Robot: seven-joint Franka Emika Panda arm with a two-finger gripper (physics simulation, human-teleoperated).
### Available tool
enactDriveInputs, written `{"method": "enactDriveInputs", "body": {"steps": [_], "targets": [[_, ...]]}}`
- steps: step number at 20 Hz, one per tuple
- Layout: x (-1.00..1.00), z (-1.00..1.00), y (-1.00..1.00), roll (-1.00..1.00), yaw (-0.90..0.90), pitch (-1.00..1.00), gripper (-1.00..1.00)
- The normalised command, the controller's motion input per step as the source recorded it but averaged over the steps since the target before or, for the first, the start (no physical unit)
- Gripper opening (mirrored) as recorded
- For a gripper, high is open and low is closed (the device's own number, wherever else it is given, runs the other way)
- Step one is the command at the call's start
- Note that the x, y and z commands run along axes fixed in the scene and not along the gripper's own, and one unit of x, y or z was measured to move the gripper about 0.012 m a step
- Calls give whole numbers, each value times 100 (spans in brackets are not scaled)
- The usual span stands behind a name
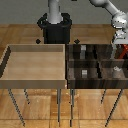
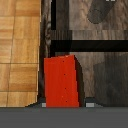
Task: Place the box of cereal into the appropriate compartment.
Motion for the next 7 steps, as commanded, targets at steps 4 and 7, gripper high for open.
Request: {"method": "enactDriveInputs", "body": {"steps": [4, 7], "targets": [[0, 0, 0, 0, 0, 0, 100], [0, 0, 0, 0, 0, 0, 100]]}}
